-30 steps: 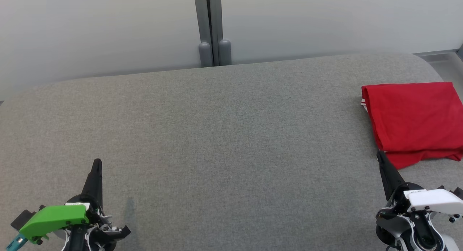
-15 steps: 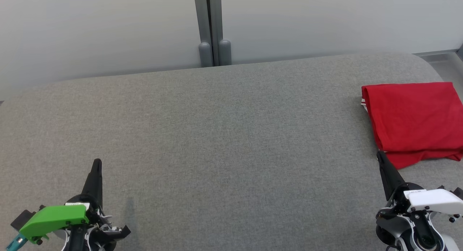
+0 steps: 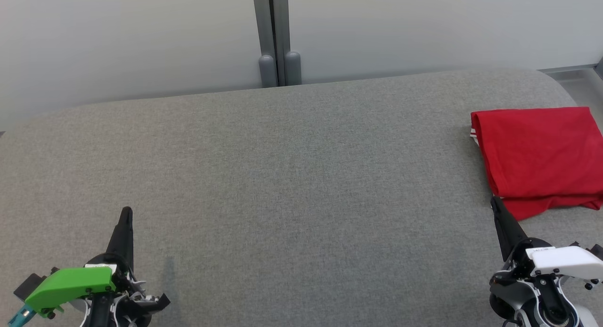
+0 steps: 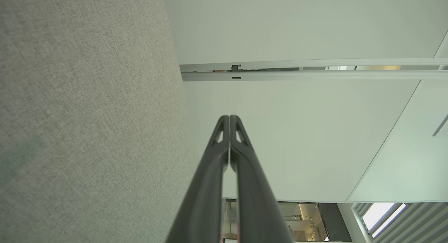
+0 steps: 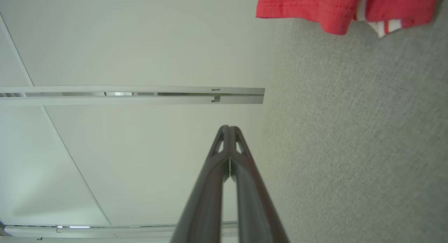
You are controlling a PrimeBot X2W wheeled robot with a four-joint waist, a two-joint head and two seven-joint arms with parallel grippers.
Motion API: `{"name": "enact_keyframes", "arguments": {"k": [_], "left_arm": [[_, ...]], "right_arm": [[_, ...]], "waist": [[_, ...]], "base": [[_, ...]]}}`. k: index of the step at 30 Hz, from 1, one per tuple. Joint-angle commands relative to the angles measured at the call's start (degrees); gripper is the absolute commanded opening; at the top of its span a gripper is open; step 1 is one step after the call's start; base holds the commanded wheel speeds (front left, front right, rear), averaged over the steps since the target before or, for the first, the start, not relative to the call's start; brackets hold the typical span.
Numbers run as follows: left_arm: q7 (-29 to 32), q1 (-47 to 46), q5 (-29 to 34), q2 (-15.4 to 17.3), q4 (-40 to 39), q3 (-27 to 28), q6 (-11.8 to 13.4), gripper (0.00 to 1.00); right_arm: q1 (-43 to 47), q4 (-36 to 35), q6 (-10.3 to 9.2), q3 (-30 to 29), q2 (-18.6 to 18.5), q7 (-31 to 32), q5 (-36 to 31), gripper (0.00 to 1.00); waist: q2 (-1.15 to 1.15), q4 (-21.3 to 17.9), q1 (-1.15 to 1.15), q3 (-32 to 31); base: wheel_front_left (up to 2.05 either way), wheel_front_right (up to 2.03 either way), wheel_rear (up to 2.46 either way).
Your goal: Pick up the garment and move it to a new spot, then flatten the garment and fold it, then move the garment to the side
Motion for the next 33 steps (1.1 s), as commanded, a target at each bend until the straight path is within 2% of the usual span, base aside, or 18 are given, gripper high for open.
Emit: {"name": "enact_keyframes", "arguments": {"k": [1, 33], "left_arm": [[0.2, -0.7, 0.1, 0.2, -0.1, 0.2, -0.4, 0.0], [0.2, -0.7, 0.1, 0.2, -0.1, 0.2, -0.4, 0.0]], "right_arm": [[-0.5, -0.3, 0.0, -0.1, -0.3, 0.2, 0.2, 0.0], [-0.5, -0.3, 0.0, -0.1, -0.3, 0.2, 0.2, 0.0]], "waist": [[0.0, 0.0, 0.0, 0.0], [0.0, 0.0, 0.0, 0.0]], "base": [[0.0, 0.0, 0.0], [0.0, 0.0, 0.0]]}}
